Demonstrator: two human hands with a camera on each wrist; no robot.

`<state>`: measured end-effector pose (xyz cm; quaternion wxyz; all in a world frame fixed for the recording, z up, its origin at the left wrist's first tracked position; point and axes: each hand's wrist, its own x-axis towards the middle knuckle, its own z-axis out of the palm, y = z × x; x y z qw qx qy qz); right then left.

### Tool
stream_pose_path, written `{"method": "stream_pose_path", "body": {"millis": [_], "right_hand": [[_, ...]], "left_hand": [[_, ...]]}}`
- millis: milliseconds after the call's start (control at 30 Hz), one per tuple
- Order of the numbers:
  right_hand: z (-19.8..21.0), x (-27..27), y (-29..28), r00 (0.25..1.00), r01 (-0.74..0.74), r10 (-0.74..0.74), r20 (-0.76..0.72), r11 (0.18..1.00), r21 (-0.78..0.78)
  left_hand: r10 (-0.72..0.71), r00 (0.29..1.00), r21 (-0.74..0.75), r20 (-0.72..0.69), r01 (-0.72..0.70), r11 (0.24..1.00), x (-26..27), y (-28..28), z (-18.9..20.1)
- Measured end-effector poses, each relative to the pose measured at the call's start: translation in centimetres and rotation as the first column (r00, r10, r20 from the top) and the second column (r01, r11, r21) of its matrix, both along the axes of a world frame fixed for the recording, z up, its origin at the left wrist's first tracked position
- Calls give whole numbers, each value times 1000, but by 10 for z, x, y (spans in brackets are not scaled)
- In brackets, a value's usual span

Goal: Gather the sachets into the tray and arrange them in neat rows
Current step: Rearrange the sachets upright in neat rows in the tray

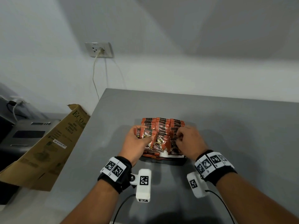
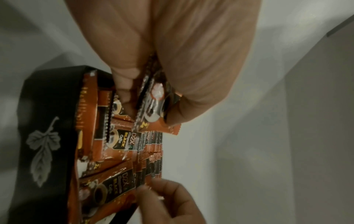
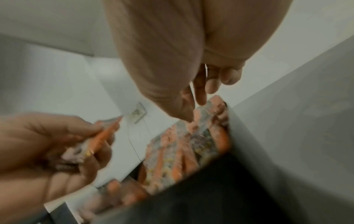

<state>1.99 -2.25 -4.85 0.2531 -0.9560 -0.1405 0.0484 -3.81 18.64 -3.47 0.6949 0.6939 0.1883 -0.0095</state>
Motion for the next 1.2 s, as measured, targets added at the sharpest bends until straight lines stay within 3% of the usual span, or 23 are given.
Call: {"method": "stream_pose_path", "body": {"millis": [100,167,267,400,500,733,900,1000,1100,1200], "right_hand": [[29,-6,14,995,-28,55,-80,952,305],[48,-8,26,978,-70,143,-150,908,414],[58,-2,41,979,-83,151,-137,909,409],[51,12,55,994,-35,71,-87,934,354],[36,17,70,990,-96,121,-66,949,300],[14,14,98,967,-225,239,-84,962,153],[10,13,96,964,-230,240,-117,969,93],[23,12,87,978,-171,190,-92,969,178],[44,4,77,948,-125,228,-220,908,399],[52,2,67,967,-122,201,-156,903,412]], "left_hand": [[-56,998,-14,31,56,998,2,-5,4],[-122,991,-48,54,125,991,3,-9,7],[-87,995,-49,44,89,995,4,-11,13],[223,975,-112,-16,-223,968,6,9,15],[306,951,-119,-46,-309,943,3,23,13],[248,968,26,-33,-247,969,-8,35,5],[216,976,72,-36,-213,974,-12,37,2],[187,982,87,-16,-185,979,-11,33,4],[100,995,73,20,-101,992,-6,22,7],[-9,999,71,47,6,997,-2,9,9]]}}
